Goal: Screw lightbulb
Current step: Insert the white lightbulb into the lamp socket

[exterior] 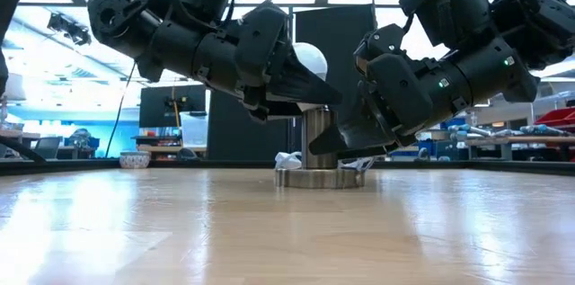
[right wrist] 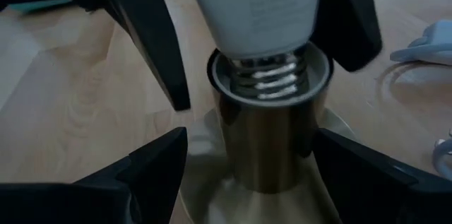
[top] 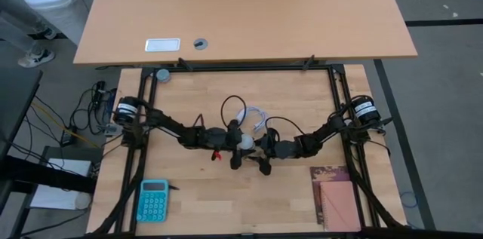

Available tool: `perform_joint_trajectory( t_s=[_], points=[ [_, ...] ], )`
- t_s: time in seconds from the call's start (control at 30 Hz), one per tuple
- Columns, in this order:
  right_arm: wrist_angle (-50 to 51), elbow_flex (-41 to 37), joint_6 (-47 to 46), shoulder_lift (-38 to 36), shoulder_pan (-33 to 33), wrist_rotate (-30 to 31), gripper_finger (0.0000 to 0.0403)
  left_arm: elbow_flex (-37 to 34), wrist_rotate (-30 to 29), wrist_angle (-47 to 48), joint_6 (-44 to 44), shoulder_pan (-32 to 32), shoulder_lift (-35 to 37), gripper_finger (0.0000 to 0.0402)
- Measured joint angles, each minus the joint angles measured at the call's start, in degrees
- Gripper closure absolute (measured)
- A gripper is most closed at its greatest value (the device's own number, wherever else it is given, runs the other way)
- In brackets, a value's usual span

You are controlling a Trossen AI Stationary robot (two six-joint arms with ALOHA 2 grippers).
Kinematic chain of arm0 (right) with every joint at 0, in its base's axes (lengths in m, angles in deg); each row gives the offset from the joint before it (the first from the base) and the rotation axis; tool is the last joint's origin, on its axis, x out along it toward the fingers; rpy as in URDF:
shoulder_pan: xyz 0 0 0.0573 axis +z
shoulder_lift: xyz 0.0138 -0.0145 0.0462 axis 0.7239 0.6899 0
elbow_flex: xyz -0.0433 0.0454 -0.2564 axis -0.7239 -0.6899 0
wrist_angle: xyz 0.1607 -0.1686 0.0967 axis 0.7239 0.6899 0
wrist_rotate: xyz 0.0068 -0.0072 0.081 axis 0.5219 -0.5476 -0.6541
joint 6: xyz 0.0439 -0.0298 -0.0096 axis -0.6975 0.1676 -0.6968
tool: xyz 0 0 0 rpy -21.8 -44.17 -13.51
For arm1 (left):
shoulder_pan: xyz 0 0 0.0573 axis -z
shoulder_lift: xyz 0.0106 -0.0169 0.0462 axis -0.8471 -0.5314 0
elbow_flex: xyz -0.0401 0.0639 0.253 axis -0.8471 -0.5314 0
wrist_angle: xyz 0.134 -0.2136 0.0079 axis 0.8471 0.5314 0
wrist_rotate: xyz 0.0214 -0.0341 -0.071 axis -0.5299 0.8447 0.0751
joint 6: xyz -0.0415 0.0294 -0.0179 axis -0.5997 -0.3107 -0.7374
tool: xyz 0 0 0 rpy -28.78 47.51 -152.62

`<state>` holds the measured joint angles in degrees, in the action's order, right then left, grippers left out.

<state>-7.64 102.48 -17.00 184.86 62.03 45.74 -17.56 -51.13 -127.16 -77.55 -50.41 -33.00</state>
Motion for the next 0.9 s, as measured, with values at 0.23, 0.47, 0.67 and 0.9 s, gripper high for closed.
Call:
perform_joint_trajectory(
  t_s=[0.23, 0.47, 0.67, 0.9],
  points=[
    [0.0, 0.0, 1.5, 0.0, 0.1, 0.0, 0.0096, 1.2, 0.8, 4.4, 0.5, 0.0, 1.0, 0.0161],
    [1.9, 0.0, 0.7, -0.5, 0.1, 0.0, 0.0096, 3.5, 1.6, 8.5, 1.2, -0.1, 1.3, 0.0161],
    [2.6, -1.3, 1.1, -3.1, 0.1, -0.2, 0.0096, 4.7, 2.0, 10.8, 1.9, -0.1, 1.3, 0.0161],
    [8.4, -2.4, -0.1, -6.8, 1.2, -2.4, 0.0096, 4.9, 3.8, 10.8, 1.8, -0.8, 1.3, 0.0161]
  ],
)
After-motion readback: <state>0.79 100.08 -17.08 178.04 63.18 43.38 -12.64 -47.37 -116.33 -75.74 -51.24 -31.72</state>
